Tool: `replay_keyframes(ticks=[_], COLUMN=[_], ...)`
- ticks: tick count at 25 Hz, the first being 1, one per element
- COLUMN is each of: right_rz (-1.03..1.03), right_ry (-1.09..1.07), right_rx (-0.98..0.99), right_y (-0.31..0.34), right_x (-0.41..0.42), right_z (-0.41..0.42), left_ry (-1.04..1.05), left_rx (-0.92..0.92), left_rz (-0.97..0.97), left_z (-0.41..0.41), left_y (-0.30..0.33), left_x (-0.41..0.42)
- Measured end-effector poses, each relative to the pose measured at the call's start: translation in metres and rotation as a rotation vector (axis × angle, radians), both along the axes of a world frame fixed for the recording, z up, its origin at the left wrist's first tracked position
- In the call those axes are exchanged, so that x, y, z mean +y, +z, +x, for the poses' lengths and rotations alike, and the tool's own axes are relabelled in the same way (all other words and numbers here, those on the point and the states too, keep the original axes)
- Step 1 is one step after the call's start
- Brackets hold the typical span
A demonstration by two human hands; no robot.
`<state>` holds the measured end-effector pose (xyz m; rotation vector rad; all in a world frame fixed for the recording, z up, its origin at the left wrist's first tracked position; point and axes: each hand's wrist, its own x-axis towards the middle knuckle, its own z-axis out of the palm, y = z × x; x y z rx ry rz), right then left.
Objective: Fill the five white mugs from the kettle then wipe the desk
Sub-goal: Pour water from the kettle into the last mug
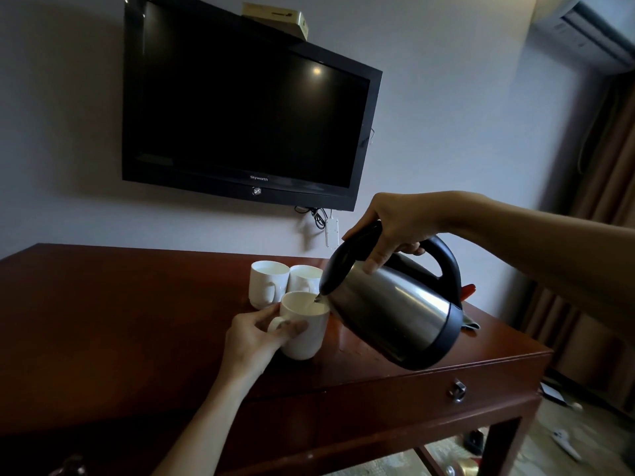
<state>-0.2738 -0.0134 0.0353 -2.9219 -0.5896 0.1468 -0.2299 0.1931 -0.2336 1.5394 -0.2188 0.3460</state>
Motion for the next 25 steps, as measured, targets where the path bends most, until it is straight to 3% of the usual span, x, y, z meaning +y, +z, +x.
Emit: replay_keyframes(ticks=[25], right_rz=[-0.029], right_ry=[-0.011], right_rx=[-0.008], right_y=[-0.0004], right_x=[0.0053], right_z=[0.0024], left_ry=[0.007], left_rx=[-0.013], left_rz=[-0.005], left_z=[0.0031], left_y=[-0.0023], left_x=[-0.0002])
